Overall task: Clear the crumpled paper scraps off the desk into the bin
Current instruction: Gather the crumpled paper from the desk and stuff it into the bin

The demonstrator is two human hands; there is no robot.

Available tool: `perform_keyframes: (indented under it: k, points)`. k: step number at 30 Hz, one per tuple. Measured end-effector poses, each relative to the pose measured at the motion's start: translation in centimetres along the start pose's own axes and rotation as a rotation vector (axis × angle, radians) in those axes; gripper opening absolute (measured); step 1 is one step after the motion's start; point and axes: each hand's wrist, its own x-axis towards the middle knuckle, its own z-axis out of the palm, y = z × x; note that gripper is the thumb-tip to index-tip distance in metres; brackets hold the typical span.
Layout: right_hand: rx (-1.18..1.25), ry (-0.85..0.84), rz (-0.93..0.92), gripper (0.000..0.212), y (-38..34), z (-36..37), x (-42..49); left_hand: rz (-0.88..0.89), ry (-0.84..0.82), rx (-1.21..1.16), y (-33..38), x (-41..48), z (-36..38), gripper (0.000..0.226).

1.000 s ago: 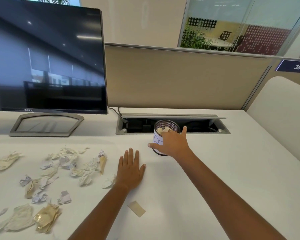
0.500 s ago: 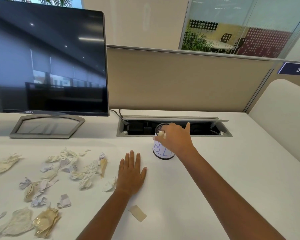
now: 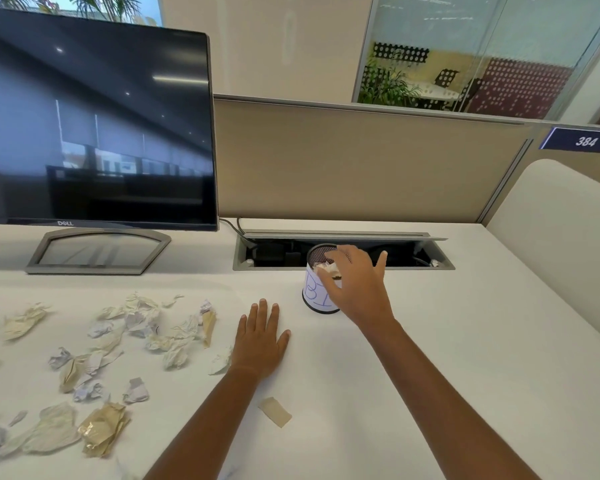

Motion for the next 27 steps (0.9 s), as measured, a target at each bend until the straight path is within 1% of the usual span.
perform_keyframes:
  k: [2,3,5,6,9,10,11,13,15,17,19,21,23,26,27]
  points:
    - [0.115,0.164,-0.042,0.025,-0.3,0.0,-2.6,0.011,-0.019,0.015,-0.2,-0.7,-0.4,0.058]
    - [0.168,0.192,-0.036,0.022,-0.6,0.3,-4.3,0.02,-0.03,0.018,-0.3,-1.0,-0.6,0.057]
    - [0.22,0.144,0.015,0.022,-1.5,1.3,-7.6,0.049,-0.046,0.018,-0.7,-1.8,-1.1,0.056]
    - [0.244,0.064,0.081,0.026,-2.0,1.9,-9.1,0.068,-0.046,0.011,-0.8,-2.3,-1.3,0.055]
    - [0.266,-0.328,0.353,0.05,-3.6,3.3,-12.5,0.116,0.005,-0.017,-1.1,-4.1,-2.0,0.051]
    - [0.25,-0.432,0.392,0.056,-4.0,3.6,-13.2,0.132,0.045,-0.031,-1.2,-4.8,-2.2,0.049]
    - [0.24,-0.501,0.394,0.06,-4.6,3.8,-13.8,0.142,0.102,-0.044,-1.3,-5.6,-2.3,0.048]
    - [0.245,-0.585,0.351,0.067,-6.1,3.9,-14.7,0.154,0.269,-0.029,-1.7,-7.4,-2.7,0.049]
    - [0.27,-0.663,0.305,0.072,-7.7,3.9,-15.3,0.151,0.43,0.016,-2.2,-9.1,-3.1,0.056]
    - [0.293,-0.735,0.25,0.078,-9.1,3.9,-15.8,0.099,0.515,0.098,-3.1,-10.5,-3.1,0.061]
    - [0.296,-0.801,0.171,0.081,-10.2,3.8,-16.5,0.049,0.548,0.129,-4.3,-11.7,-3.2,0.061]
    - [0.273,-0.823,0.07,0.075,-10.8,3.8,-17.3,-0.006,0.561,0.138,-5.5,-12.8,-3.3,0.061]
    - [0.235,-0.793,-0.042,0.06,-10.8,3.8,-18.0,-0.059,0.561,0.133,-6.4,-14.0,-3.5,0.062]
    - [0.226,-0.697,-0.173,0.042,-10.3,3.8,-18.6,-0.12,0.548,0.095,-7.4,-15.6,-3.3,0.058]
    - [0.259,-0.652,-0.181,0.038,-10.1,3.7,-18.6,-0.133,0.548,0.082,-7.7,-16.1,-3.2,0.057]
